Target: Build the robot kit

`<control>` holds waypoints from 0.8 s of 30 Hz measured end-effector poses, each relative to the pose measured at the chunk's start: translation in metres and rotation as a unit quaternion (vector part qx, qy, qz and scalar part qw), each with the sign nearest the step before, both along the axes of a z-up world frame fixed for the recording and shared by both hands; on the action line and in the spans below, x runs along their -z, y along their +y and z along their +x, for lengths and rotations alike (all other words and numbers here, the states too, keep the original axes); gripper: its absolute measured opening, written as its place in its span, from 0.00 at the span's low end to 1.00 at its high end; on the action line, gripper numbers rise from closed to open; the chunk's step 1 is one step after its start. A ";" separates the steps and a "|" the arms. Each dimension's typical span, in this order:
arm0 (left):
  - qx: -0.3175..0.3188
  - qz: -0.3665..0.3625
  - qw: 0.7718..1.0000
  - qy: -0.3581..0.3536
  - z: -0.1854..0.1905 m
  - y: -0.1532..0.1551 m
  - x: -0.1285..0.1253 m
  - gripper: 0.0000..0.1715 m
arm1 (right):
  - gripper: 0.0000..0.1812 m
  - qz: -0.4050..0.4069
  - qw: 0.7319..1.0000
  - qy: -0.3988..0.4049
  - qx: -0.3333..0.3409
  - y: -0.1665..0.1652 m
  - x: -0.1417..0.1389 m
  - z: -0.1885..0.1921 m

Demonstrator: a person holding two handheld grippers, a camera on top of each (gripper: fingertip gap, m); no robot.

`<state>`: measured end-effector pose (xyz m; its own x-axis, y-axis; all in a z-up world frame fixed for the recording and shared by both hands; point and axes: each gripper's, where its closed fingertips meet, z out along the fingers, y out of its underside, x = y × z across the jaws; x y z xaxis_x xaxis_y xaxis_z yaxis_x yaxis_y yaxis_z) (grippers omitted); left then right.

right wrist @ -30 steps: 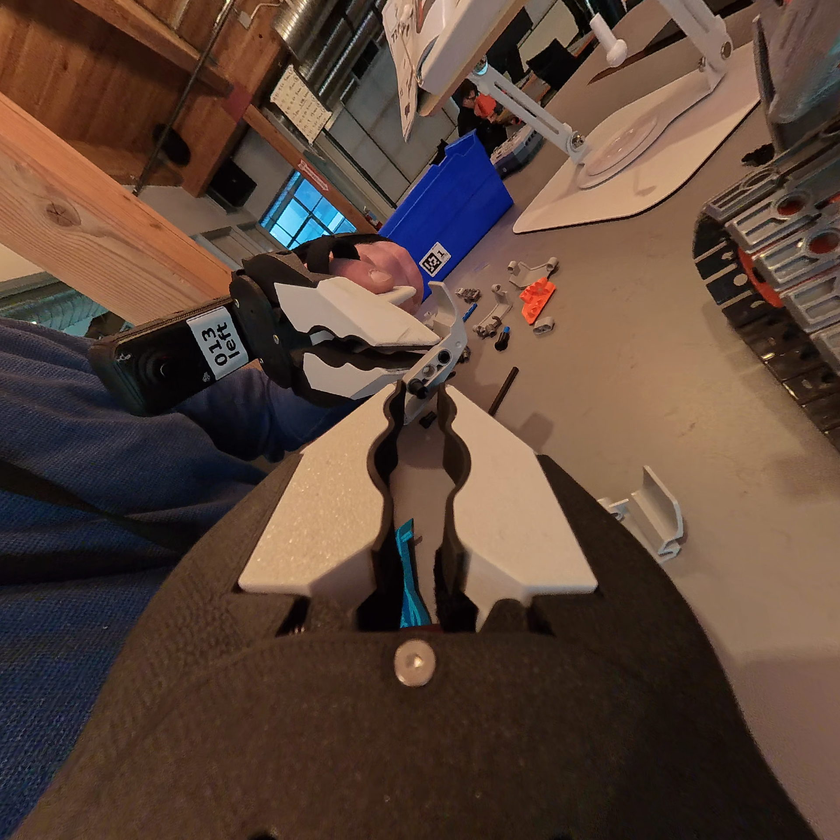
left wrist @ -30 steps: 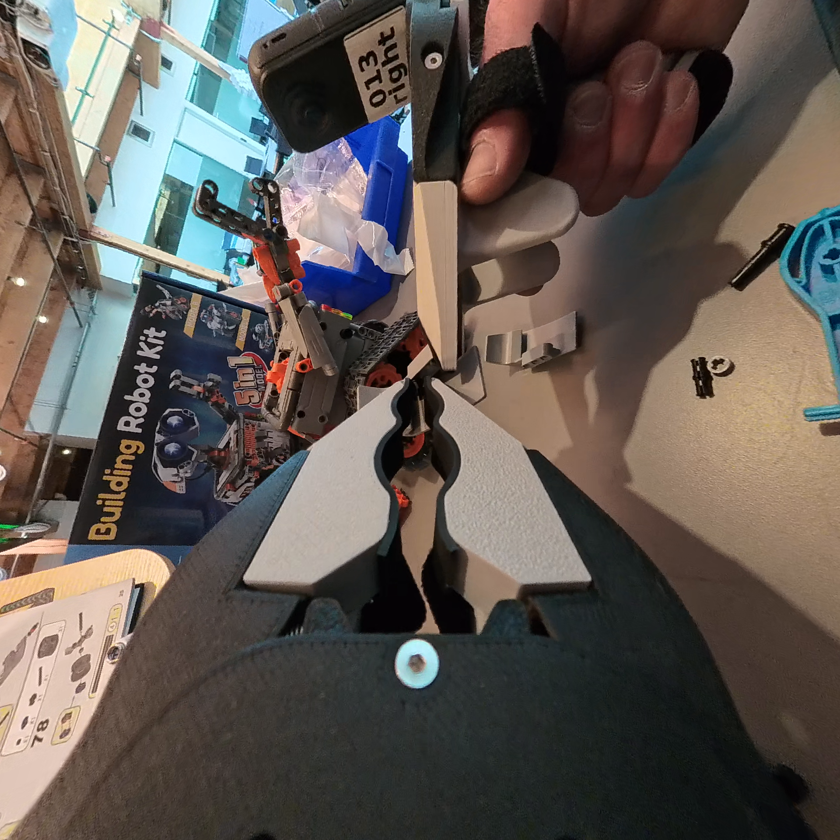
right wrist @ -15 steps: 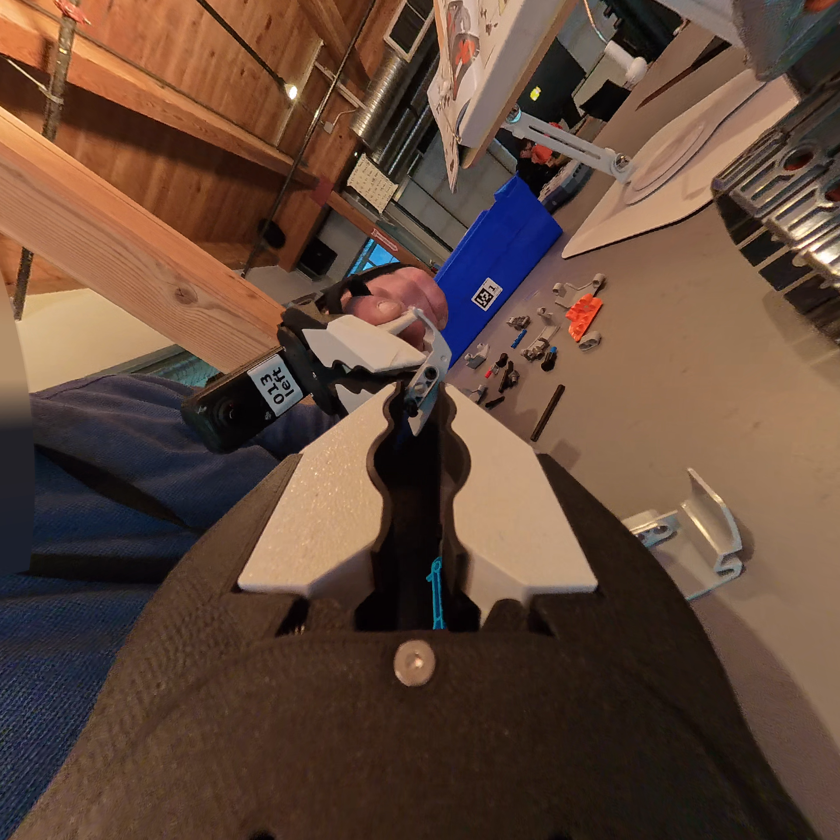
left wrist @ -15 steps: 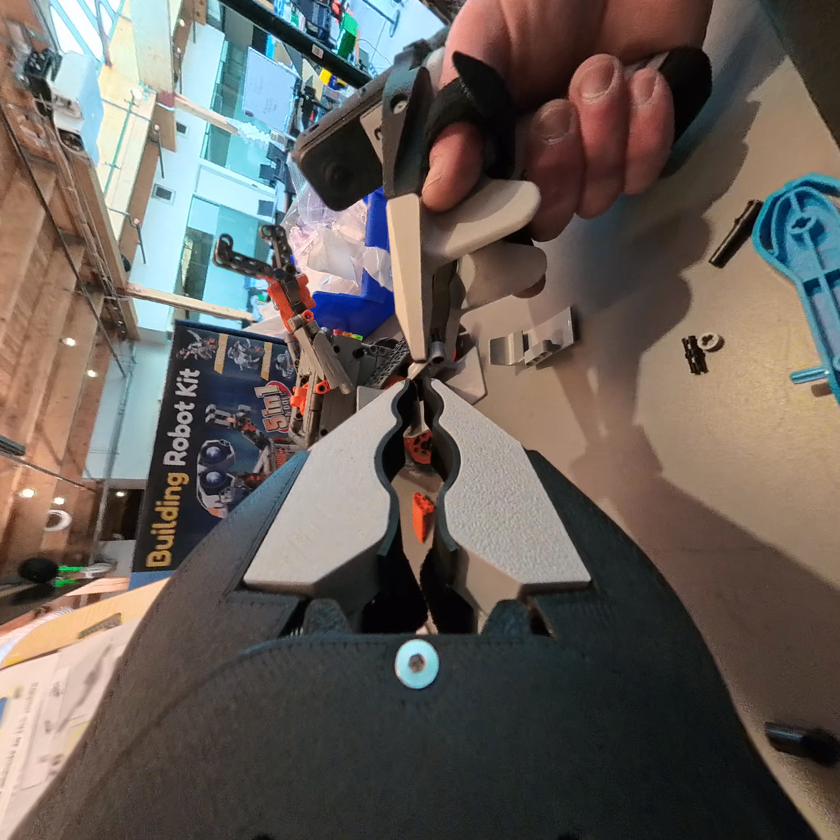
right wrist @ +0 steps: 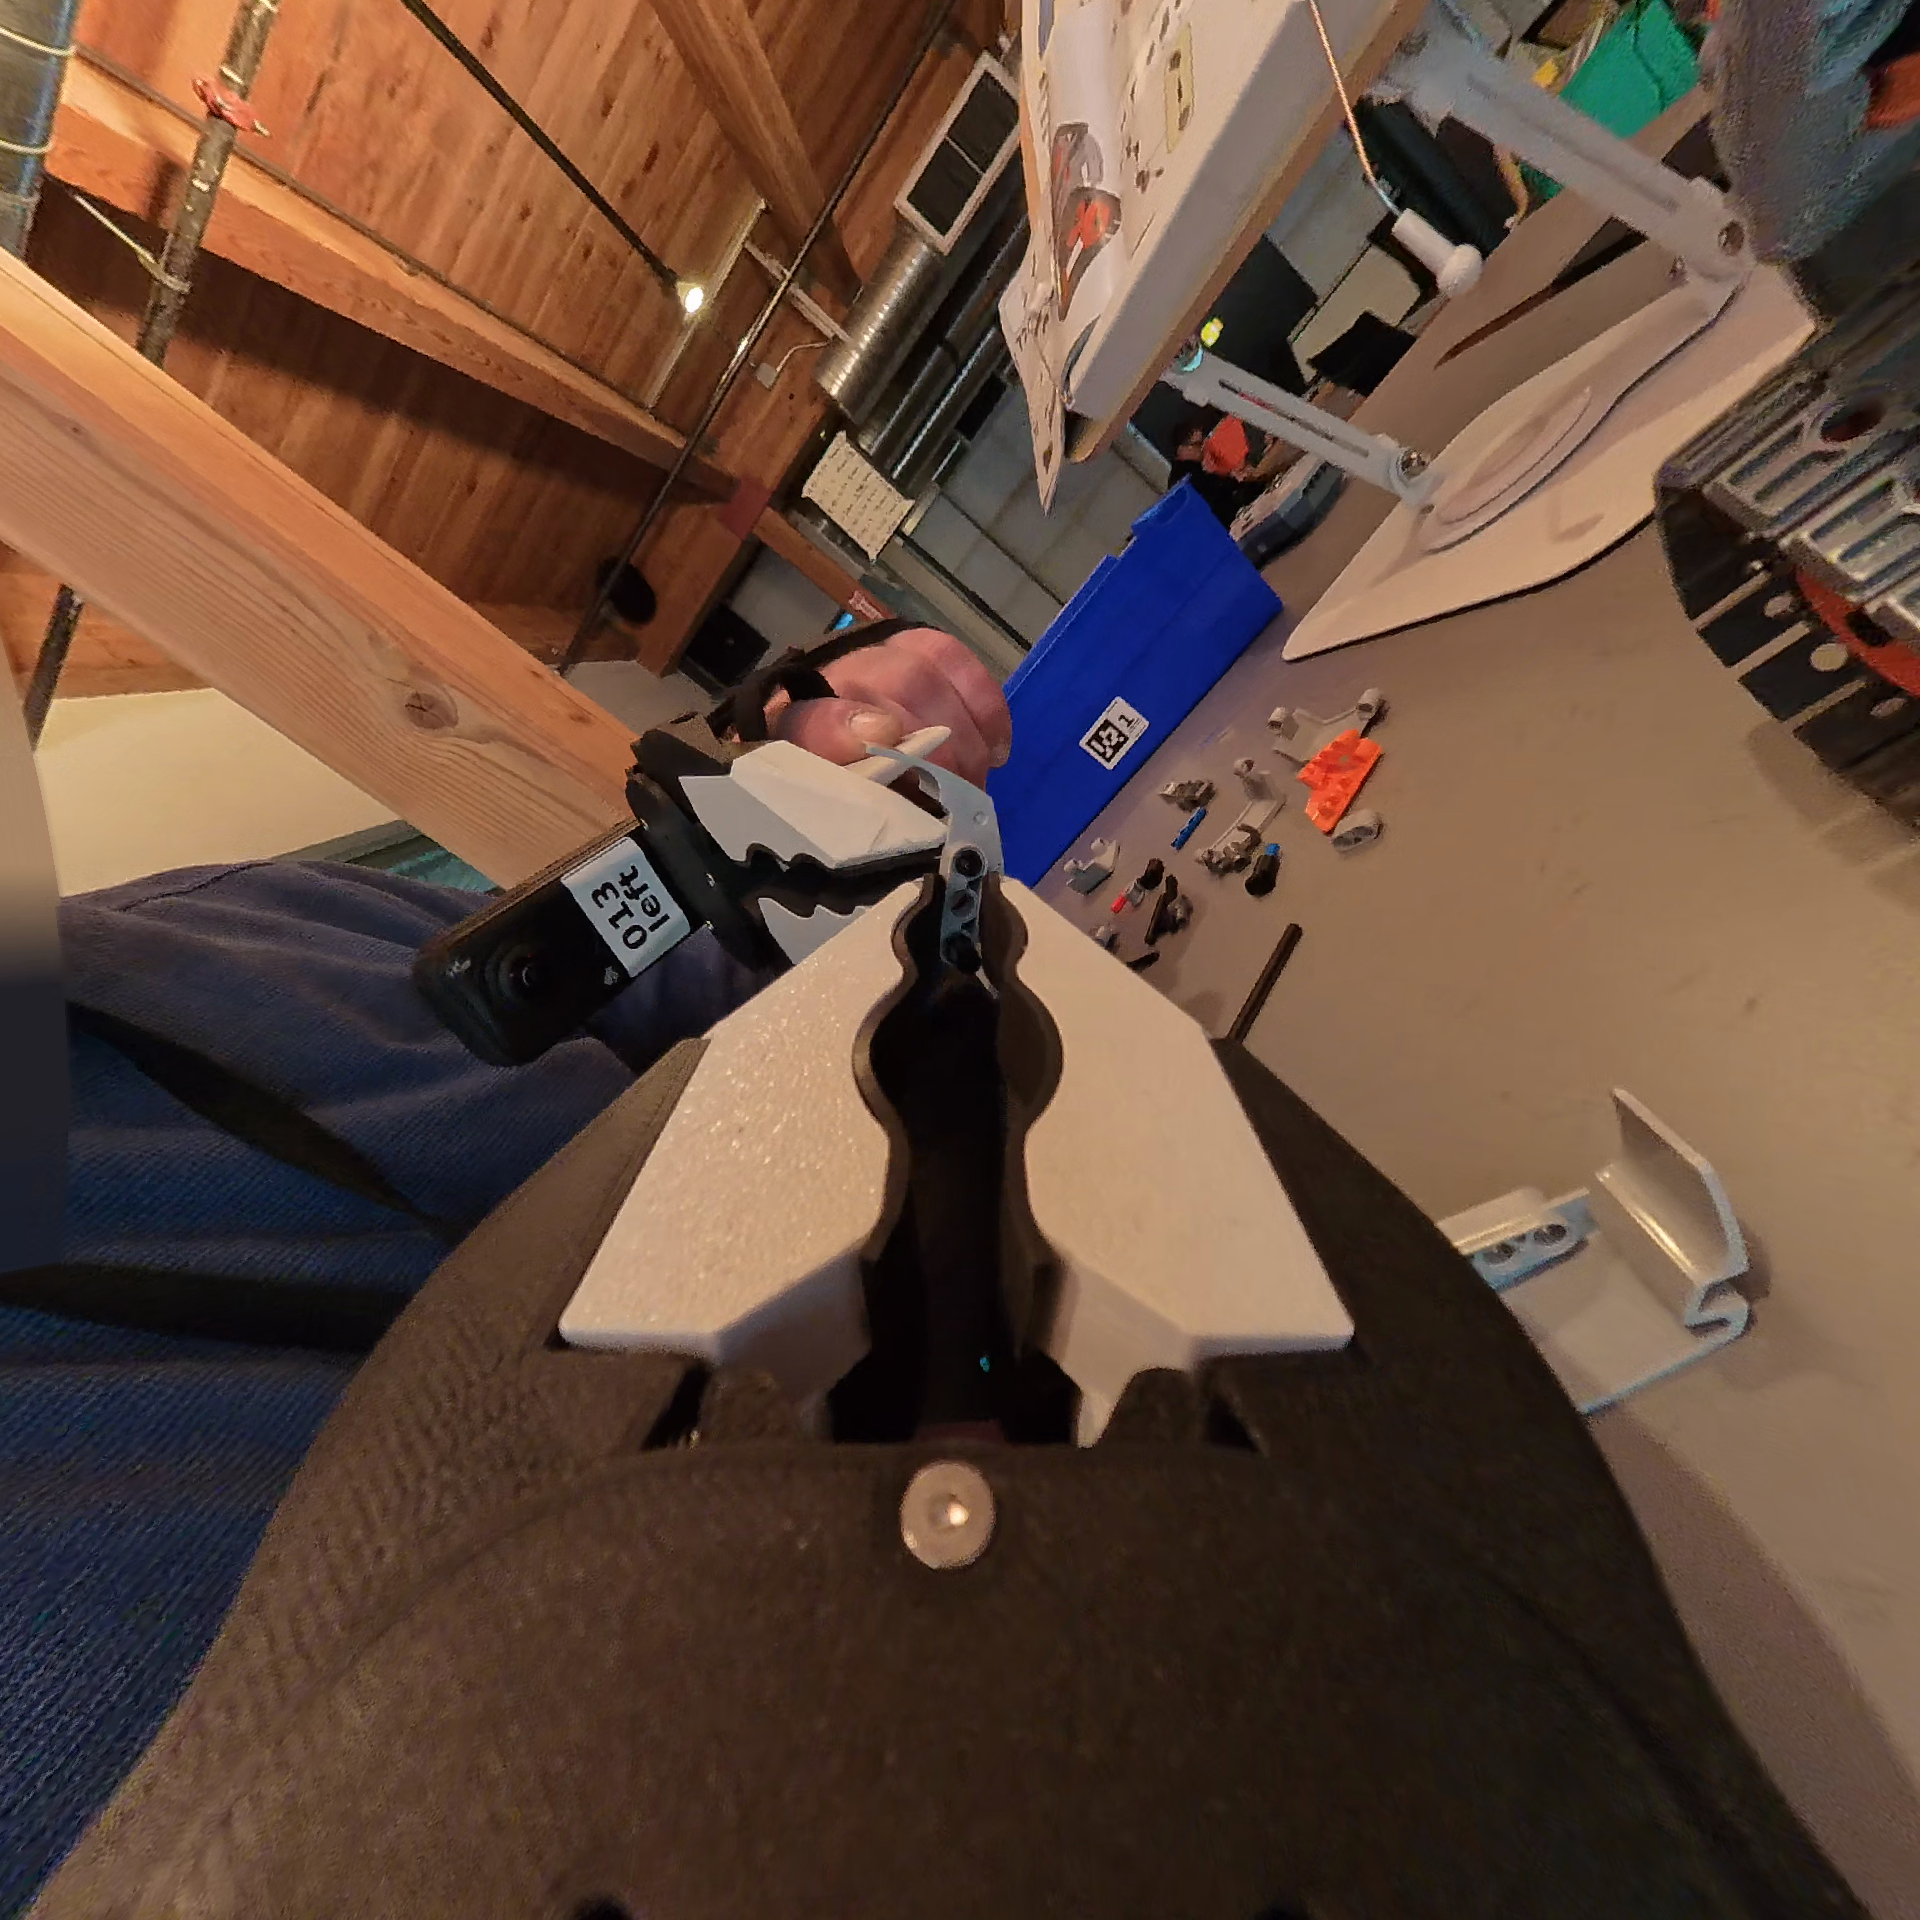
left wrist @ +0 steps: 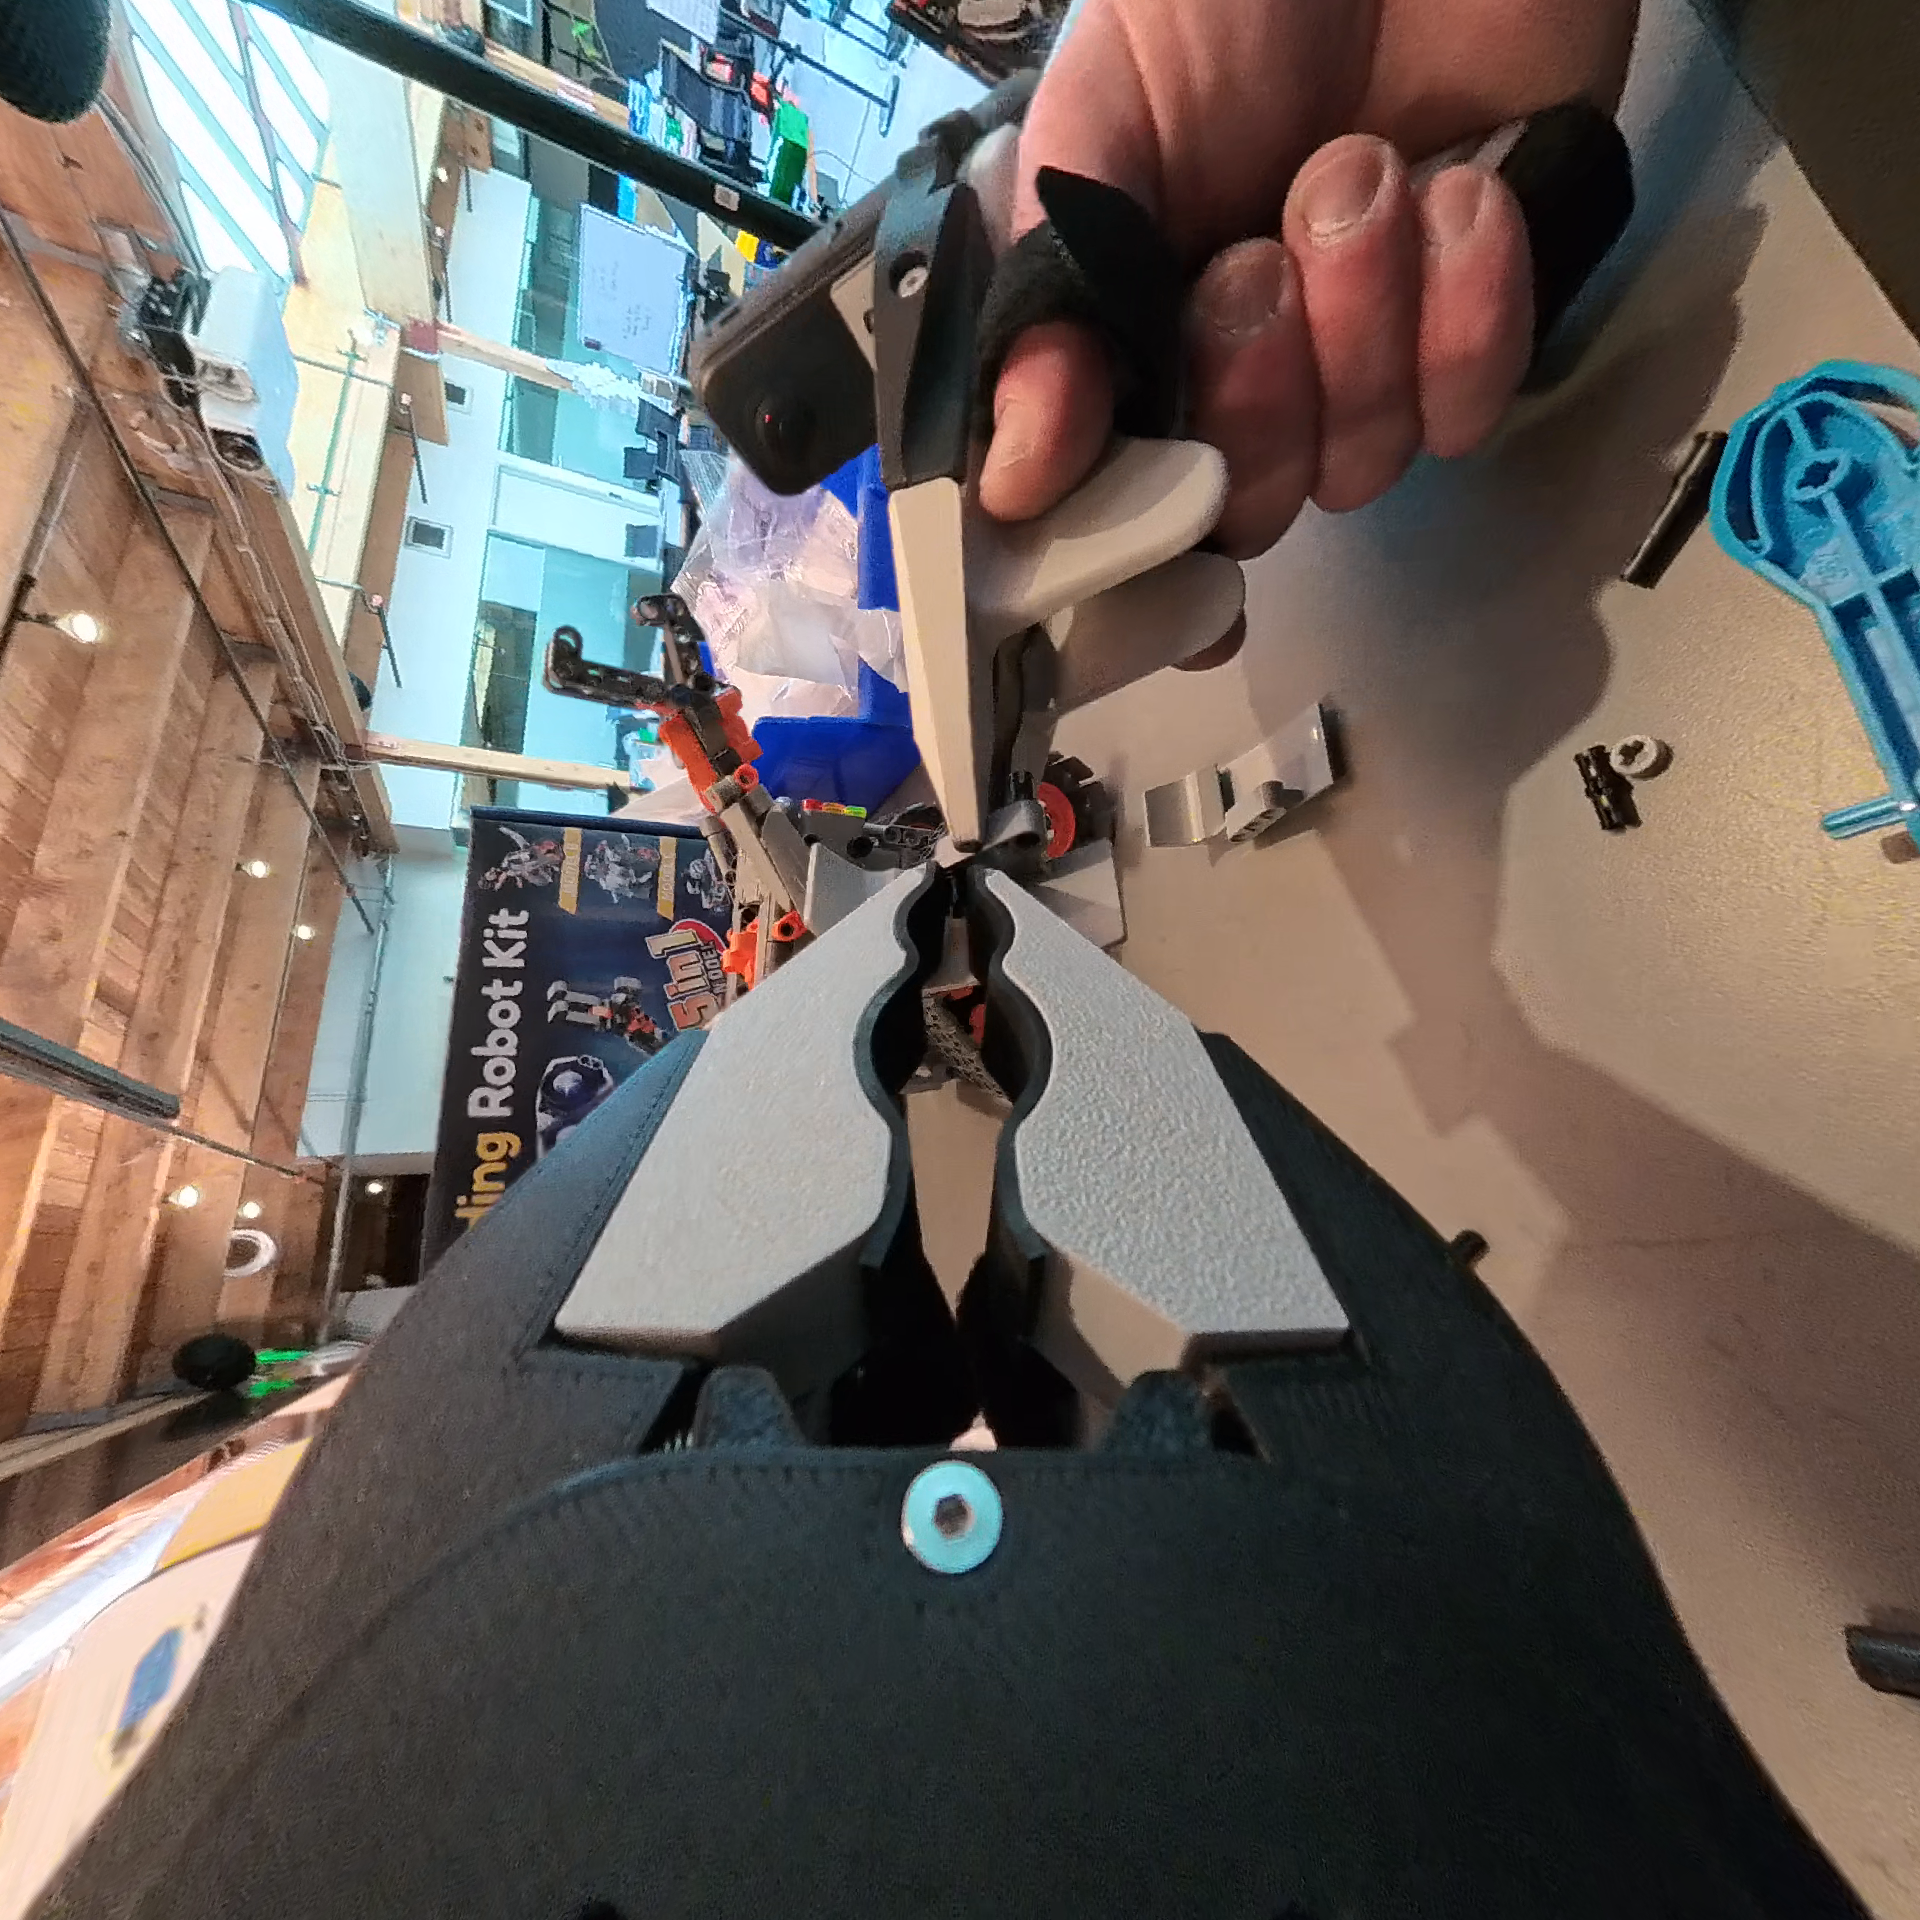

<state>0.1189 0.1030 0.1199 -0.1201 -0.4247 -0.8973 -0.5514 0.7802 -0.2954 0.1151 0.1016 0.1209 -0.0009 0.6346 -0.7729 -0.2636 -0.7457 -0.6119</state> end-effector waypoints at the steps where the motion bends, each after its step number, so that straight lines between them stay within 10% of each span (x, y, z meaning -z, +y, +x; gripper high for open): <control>1: -0.002 -0.011 1.000 -0.007 -0.001 0.000 -0.002 0.01 | 0.03 0.004 1.000 0.003 0.006 0.000 -0.002 -0.001; 24: -0.034 -0.187 0.972 -0.140 -0.016 0.010 -0.023 0.00 | 0.02 0.061 0.996 -0.010 0.064 0.006 -0.006 0.018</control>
<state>0.1029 0.1128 0.1432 0.1461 -0.7252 -0.6729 -0.4552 0.5546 -0.6966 0.1327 0.1076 0.1272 0.1002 0.7173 -0.6895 -0.3388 -0.6270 -0.7015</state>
